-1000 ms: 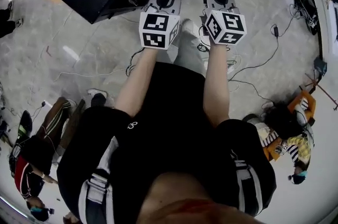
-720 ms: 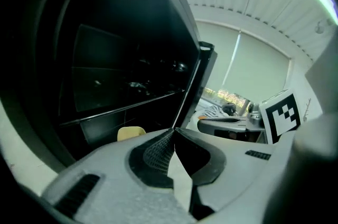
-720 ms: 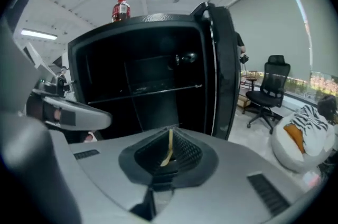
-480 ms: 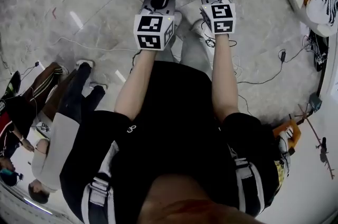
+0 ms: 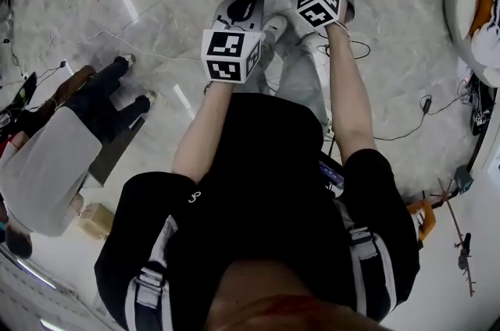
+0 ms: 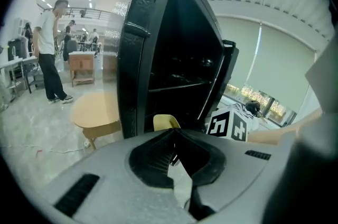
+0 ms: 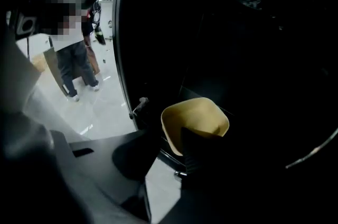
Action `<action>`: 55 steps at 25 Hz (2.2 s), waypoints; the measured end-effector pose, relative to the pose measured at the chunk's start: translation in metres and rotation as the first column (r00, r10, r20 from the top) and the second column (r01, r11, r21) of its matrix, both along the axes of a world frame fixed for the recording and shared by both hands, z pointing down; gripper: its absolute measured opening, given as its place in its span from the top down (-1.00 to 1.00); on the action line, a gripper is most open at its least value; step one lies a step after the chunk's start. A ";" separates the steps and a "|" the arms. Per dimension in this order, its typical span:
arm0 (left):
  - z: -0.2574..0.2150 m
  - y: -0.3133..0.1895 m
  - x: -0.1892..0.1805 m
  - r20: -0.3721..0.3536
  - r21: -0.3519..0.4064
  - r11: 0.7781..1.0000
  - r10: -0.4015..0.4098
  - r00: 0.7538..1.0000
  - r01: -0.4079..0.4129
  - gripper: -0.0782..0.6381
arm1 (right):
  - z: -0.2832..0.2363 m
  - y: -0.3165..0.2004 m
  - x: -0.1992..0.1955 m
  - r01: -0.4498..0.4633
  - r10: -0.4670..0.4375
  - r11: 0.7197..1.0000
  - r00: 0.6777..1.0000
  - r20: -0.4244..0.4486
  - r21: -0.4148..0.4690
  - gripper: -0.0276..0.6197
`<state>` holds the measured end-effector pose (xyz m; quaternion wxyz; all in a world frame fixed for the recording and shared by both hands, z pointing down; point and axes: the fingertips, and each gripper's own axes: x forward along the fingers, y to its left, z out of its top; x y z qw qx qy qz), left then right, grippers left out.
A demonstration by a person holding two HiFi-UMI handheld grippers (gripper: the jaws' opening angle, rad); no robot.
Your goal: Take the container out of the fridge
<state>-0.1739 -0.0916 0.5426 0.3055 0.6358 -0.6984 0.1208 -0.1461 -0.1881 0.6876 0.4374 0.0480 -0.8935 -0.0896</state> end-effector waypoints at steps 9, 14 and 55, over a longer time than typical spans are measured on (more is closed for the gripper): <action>-0.009 0.000 0.006 0.027 -0.007 1.000 0.029 0.999 -0.029 0.76 | 0.037 0.003 -0.015 0.140 -0.125 0.985 0.982 -0.141 0.097 0.72; -0.014 -0.005 0.003 0.039 -0.003 0.999 0.048 0.998 -0.048 0.76 | 0.046 0.000 -0.019 0.183 -0.156 0.974 0.970 -0.188 0.134 0.79; -0.213 -0.183 0.252 0.066 0.492 0.666 0.615 0.786 -0.561 0.76 | -0.355 -0.073 0.334 -0.843 0.671 0.465 0.137 0.729 -0.270 0.87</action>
